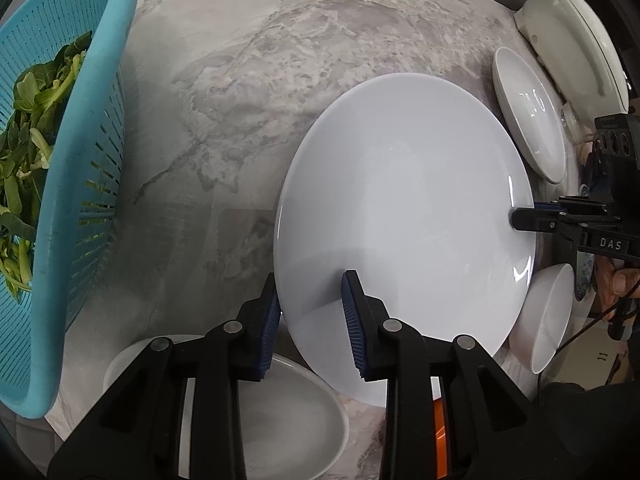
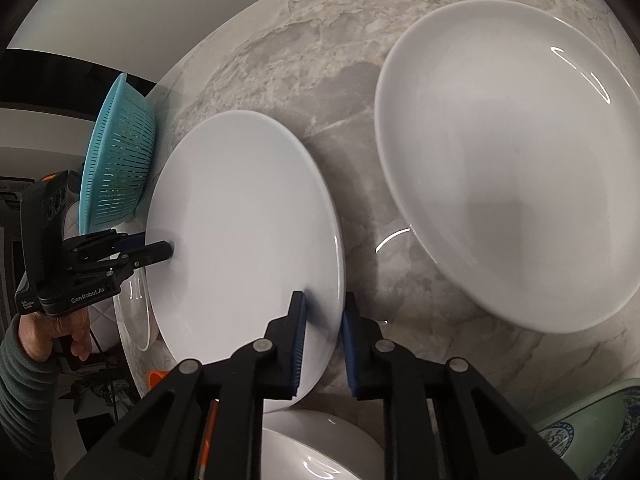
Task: Organize plates and bowls
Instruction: 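Reach both grippers to the large white plate rim and close on it, then lift the large white plate with both grippers and carry it past the orange bowl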
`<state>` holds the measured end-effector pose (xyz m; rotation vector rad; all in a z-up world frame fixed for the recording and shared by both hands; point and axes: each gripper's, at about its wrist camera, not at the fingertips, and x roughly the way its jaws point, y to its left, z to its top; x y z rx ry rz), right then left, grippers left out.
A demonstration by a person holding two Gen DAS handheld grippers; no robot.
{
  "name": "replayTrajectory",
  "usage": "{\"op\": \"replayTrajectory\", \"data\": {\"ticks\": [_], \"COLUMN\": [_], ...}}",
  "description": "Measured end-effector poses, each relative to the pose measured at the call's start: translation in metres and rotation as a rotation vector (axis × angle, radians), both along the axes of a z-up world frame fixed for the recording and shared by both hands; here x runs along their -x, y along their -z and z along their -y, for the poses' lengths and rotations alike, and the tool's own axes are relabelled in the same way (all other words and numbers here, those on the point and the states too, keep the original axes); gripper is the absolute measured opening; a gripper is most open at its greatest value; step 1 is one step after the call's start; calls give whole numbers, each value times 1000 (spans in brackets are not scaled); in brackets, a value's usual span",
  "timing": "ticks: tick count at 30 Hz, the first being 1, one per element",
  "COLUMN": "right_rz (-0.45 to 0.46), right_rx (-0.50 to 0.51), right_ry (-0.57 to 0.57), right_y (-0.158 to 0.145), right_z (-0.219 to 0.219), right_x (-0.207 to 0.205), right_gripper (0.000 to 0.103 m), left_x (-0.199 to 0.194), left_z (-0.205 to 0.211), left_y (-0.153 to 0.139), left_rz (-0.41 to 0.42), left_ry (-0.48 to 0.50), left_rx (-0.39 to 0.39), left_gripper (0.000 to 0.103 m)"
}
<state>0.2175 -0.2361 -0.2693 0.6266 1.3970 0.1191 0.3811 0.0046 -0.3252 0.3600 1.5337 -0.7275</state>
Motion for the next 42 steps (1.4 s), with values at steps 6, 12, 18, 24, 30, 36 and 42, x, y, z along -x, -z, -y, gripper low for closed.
{"op": "replayTrajectory", "data": {"ticks": [6,12,18,24,30,36,42], "right_rz": [0,3,-11,-11,-9,-24,-14], "right_rx": [-14,-20,-50,-61,-88,-124,-167], "right_ry": [13,25,49,58,75,82,84], "right_y": [-1,-6,-5,-8,-9,-12,-33], "right_z": [6,10,19,25,37,46,64], "right_x": [-2,-1,-1,1,4,12,19], "right_gripper": [19,18,18,18,18,17,17], "left_x": [-6,-14,-19,-28,-37,-41,-27], "left_z": [3,7,15,23,30,39,40], "left_y": [-6,-13,-18,-25,-31,-43,-62], "left_rz": [-8,-5,-7,-17,-30,-47,-48], "left_ry": [-16,-26,-19,-29,-23,-6,24], "left_rx": [-2,-9,-31,-35,-57,-75,-112], "left_gripper": [25,25,24,24,24,24,24]}}
